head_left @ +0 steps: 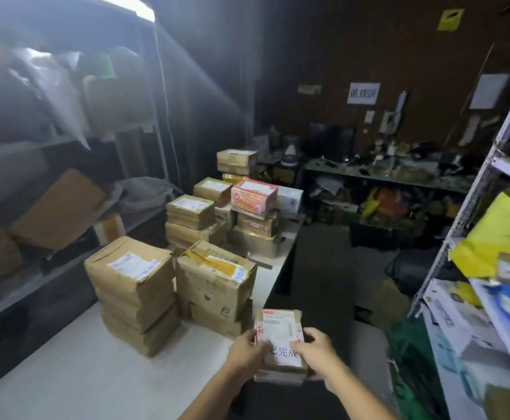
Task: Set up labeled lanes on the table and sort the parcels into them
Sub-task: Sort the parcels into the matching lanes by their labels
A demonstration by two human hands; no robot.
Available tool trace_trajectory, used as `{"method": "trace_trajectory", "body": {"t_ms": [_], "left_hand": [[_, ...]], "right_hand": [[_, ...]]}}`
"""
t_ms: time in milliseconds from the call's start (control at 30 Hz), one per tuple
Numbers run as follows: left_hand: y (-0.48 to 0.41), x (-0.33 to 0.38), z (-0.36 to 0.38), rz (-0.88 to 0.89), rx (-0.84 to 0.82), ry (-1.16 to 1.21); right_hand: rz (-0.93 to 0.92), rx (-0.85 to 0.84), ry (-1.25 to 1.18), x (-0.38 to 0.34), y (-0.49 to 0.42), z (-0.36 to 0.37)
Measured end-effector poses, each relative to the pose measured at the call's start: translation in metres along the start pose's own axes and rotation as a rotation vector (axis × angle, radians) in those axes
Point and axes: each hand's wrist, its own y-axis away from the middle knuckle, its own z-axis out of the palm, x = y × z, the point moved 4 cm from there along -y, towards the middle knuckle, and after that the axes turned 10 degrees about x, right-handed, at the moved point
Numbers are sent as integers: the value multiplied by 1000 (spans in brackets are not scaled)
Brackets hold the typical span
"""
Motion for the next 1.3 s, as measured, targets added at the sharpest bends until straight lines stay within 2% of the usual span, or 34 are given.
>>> {"method": "trace_trajectory", "body": {"t_ms": [233,433,600,900,1067,1300], "left_hand": [[-26,87,83,76,-105,23],[-106,165,97,203,-28,15],[-190,227,81,234,3,118],[-326,322,40,219,93,170],[-411,350,8,166,234,187],[-454,392,-39,82,537,309]], "right_hand": [[-32,101,-37,-20,-59,-97],[-90,117,-60,-92,-140,-119],[-123,95,-79,-174,-216,-107],[-239,0,-66,-302,-346,-72],[-366,-105,-20,-372,-434,-36],[-528,-346,54,-462,-507,30]]}}
